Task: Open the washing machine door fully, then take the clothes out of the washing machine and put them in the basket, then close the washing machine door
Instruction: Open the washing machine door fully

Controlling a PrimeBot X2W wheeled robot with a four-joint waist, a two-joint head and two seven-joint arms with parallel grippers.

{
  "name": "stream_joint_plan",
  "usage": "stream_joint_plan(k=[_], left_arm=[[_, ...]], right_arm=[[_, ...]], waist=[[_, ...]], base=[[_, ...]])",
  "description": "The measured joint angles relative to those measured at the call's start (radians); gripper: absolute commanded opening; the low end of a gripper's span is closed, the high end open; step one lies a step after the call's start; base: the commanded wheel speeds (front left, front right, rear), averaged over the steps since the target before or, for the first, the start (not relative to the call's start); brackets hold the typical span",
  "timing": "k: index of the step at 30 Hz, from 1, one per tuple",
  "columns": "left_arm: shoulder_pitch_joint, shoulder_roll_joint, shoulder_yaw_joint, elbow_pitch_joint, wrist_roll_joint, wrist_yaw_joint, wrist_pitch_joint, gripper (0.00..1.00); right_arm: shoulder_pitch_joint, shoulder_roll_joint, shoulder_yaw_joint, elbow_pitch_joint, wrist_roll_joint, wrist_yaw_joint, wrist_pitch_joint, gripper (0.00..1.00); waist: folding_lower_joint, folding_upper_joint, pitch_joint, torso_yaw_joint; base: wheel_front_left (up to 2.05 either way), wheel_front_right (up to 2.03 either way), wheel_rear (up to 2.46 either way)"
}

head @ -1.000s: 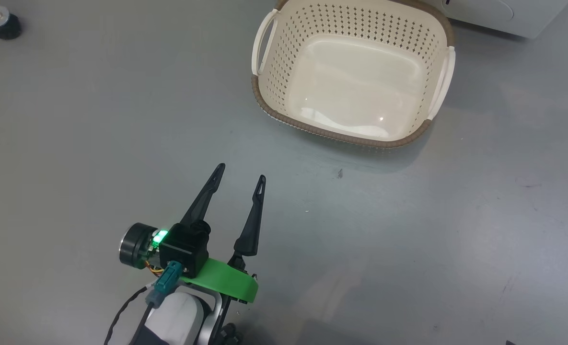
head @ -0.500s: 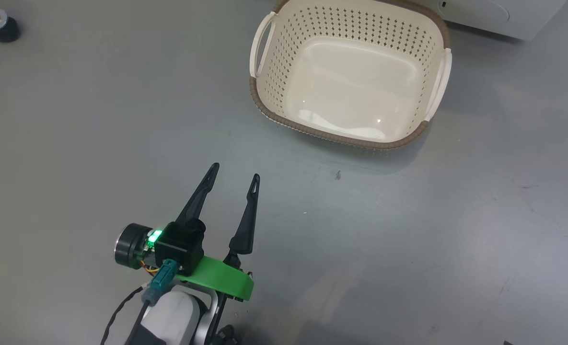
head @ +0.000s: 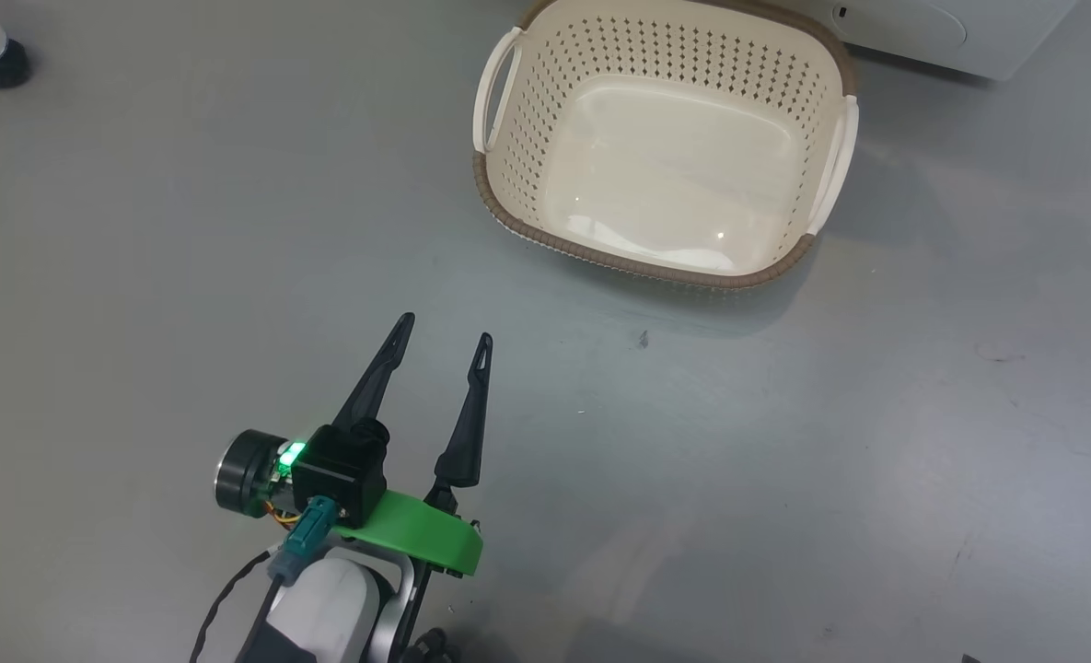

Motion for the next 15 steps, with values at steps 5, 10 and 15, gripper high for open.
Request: stream_joint_plan(k=[5,10,15], left_arm=[[0.000,0.000,0.004,0.001,0.001,0.000,0.000,1.00],[0.000,0.000,0.012,0.003,0.001,0.000,0.000,1.00],[-0.001,0.000,0.020,0.007,0.009,0.000,0.000,1.00]], right_arm=[[0.002,0.001,-0.001,0.007,0.004,0.000,0.010,0.00],[0.015,0.004,-0.001,0.012,0.010,0.003,0.020,0.00],[0.048,0.014,-0.001,0.030,0.022,0.015,0.032,0.00]], waist=[[-0.0001,0.0000,-0.006,-0.002],[-0.0001,0.0000,-0.014,-0.005],[0.0000,0.0000,-0.032,-0.010]], base=[[0.00,0.00,0.00],[0.00,0.00,0.00],[0.00,0.00,0.00]])
